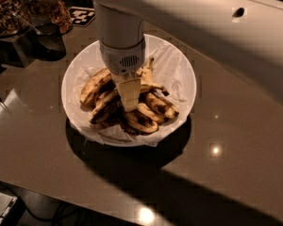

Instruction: Pick banana from white bowl

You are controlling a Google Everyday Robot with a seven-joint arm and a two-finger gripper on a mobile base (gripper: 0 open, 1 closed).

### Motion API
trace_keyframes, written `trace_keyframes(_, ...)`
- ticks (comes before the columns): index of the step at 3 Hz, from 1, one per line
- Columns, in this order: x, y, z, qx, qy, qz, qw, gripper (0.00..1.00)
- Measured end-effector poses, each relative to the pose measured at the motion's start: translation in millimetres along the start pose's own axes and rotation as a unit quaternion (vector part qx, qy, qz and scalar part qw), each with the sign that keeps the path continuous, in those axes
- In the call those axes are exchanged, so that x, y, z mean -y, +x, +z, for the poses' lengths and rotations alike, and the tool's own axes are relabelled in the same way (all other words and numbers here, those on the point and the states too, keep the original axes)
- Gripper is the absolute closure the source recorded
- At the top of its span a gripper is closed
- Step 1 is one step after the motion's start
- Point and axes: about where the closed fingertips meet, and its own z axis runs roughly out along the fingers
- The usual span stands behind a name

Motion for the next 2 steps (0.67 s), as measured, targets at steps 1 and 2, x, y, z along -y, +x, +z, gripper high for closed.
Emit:
trace_keyframes(1, -3.1, 3.6, 10.7, -0.001, -0.012, 0.002, 0.9999, 0.44)
trace_keyframes(2, -5.6, 4.0, 20.7, -0.002, -0.022, -0.003, 0.9998, 0.64)
